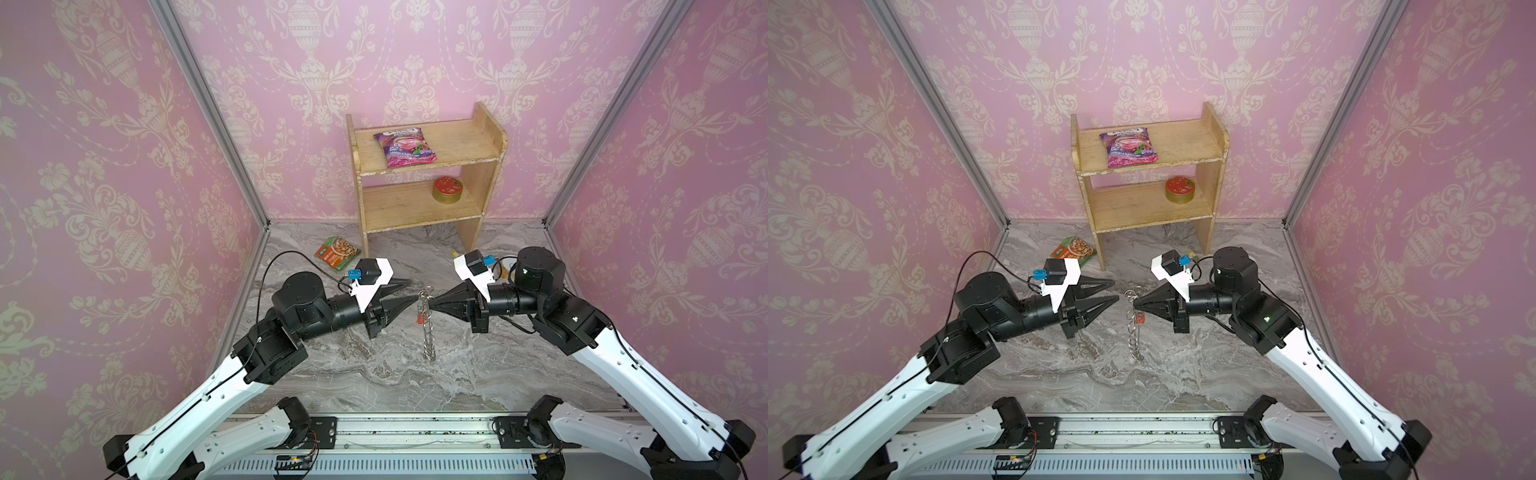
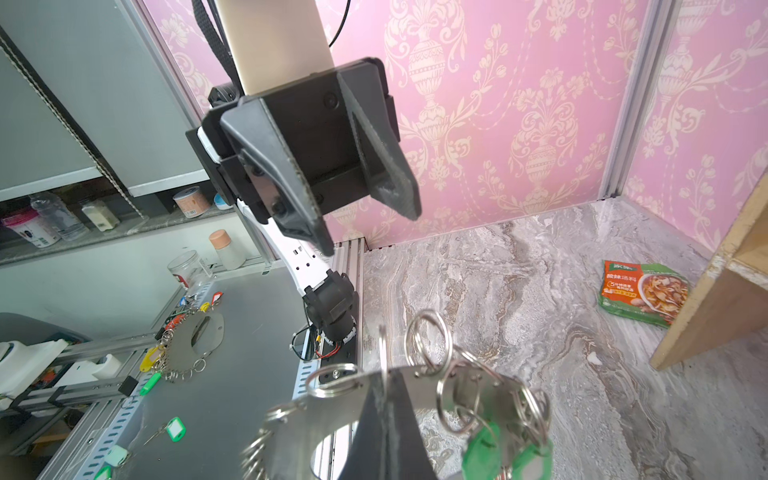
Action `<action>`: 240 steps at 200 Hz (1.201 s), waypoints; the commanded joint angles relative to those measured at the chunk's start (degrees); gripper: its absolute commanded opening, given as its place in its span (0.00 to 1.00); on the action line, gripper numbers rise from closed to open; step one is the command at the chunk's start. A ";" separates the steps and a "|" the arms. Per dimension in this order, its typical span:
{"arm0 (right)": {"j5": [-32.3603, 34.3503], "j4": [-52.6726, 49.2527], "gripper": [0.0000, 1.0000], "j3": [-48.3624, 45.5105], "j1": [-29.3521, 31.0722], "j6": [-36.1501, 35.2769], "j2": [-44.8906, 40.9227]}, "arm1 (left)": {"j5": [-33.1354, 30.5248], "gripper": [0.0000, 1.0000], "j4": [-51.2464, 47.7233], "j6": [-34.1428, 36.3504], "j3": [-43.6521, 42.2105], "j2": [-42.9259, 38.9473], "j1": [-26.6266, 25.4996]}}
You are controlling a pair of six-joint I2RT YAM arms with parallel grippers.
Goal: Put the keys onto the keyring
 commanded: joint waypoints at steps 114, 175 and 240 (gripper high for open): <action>2.37 10.48 0.00 -1.14 -0.61 5.34 -1.91 | 7.93 0.12 6.61 -7.13 -2.92 2.82 -0.67; 0.48 10.40 0.00 -0.78 -0.52 5.70 -1.28 | 6.70 0.15 9.81 -6.80 -3.78 3.60 -0.66; -0.52 9.35 0.00 -0.33 -0.45 4.94 -0.95 | 7.84 0.10 12.63 -7.97 -3.62 4.80 -0.75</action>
